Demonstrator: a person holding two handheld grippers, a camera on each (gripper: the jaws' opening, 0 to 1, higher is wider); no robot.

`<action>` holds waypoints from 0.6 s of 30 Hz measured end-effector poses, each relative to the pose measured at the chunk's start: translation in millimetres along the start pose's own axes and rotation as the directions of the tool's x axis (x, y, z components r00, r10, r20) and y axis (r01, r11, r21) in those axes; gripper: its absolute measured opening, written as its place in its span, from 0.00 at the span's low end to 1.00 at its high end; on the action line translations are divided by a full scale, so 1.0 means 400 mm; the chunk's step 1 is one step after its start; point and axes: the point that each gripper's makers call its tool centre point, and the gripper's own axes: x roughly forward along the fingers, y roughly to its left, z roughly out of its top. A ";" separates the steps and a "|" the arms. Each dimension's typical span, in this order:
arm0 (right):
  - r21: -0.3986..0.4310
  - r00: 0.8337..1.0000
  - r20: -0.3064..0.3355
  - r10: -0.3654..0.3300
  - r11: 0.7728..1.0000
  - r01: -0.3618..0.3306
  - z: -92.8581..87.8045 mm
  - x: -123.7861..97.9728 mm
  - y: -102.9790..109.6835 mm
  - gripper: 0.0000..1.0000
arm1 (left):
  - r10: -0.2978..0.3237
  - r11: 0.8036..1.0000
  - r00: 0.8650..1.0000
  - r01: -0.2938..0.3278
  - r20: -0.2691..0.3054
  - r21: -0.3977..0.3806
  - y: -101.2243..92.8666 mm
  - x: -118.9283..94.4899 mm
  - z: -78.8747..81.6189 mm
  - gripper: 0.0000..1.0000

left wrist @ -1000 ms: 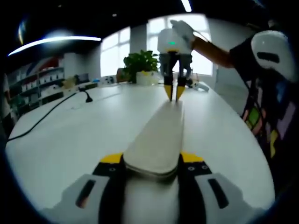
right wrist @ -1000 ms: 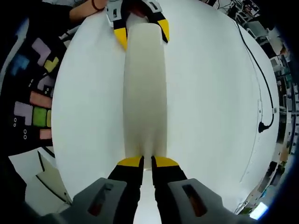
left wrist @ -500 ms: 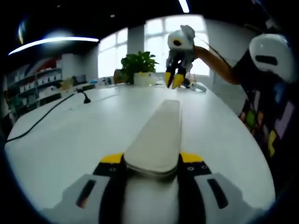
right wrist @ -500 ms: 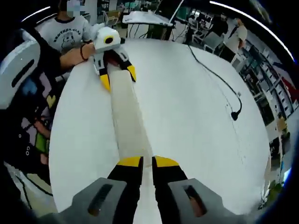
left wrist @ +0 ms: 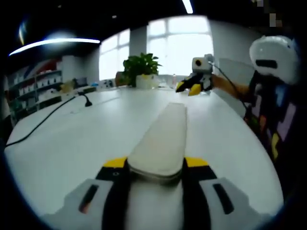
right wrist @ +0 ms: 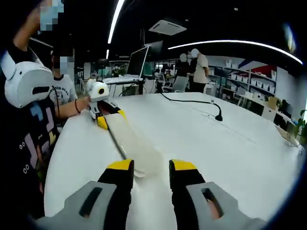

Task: Arrange the utensils inside the cutlery case until each visible utensil rests in its matching compartment.

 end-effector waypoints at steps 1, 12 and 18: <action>-0.032 0.999 0.033 0.020 0.999 -0.019 0.004 0.003 0.012 0.38 | 0.001 1.000 1.000 -0.001 -0.002 0.000 0.000 -0.001 -0.001 0.46; 0.096 0.999 0.035 -0.006 0.995 0.002 -0.048 0.025 0.008 0.63 | -0.002 1.000 1.000 0.002 -0.027 0.003 0.001 -0.001 -0.002 0.46; 0.063 0.999 0.036 0.023 0.998 -0.025 -0.057 0.053 0.010 0.57 | 0.002 1.000 1.000 -0.002 -0.027 0.002 0.005 -0.001 0.000 0.46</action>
